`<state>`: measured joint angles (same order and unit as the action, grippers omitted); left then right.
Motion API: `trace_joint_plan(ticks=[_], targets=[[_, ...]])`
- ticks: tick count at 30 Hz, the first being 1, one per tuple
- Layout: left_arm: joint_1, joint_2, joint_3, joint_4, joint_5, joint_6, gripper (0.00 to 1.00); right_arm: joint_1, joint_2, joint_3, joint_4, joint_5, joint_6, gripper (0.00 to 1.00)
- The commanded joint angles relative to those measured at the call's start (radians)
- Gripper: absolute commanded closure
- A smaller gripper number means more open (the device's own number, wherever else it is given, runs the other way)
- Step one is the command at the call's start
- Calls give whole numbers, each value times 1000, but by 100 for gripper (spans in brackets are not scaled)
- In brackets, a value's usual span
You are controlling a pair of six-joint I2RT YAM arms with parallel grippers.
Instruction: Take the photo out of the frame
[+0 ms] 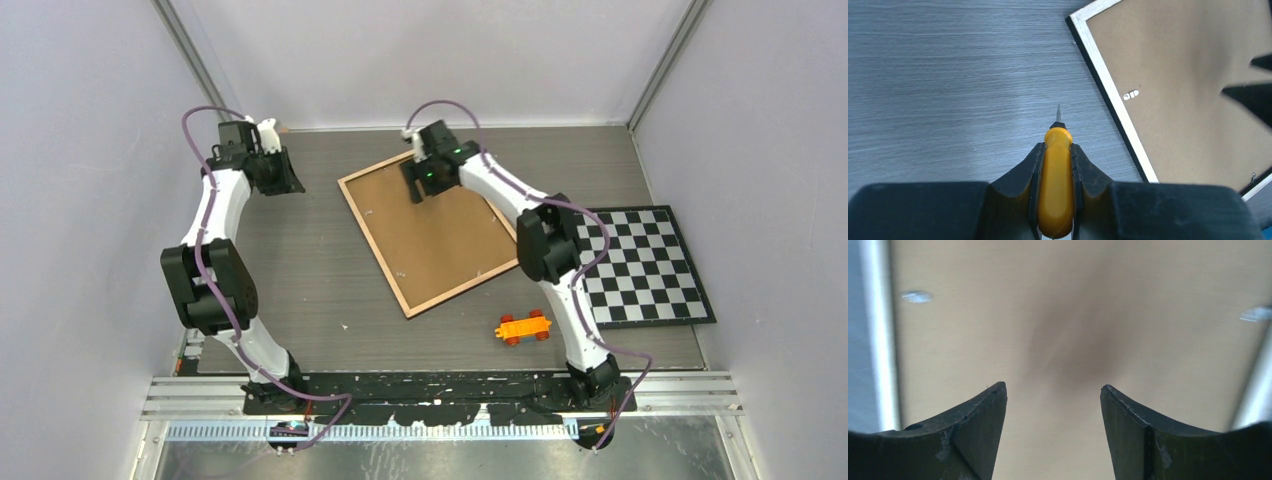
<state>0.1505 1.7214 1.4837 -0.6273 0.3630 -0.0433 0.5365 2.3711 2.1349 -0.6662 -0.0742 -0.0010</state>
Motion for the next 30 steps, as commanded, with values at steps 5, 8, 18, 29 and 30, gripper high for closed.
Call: trace_joint_plan(ticks=[5, 8, 18, 29, 30], targets=[[75, -105, -49, 52, 19, -90, 100, 178, -25, 34, 7, -72, 115, 27], [87, -128, -78, 55, 22, -77, 100, 207, 11, 78, 1, -67, 120, 28], [112, -173, -112, 57, 34, -33, 100, 303, 125, 138, 28, -1, 82, 34], [130, -187, -141, 83, 58, -43, 100, 367, 145, 62, 59, -47, -32, 49], [131, -186, -141, 83, 61, -42, 100, 370, 145, 47, 56, -59, -55, 50]])
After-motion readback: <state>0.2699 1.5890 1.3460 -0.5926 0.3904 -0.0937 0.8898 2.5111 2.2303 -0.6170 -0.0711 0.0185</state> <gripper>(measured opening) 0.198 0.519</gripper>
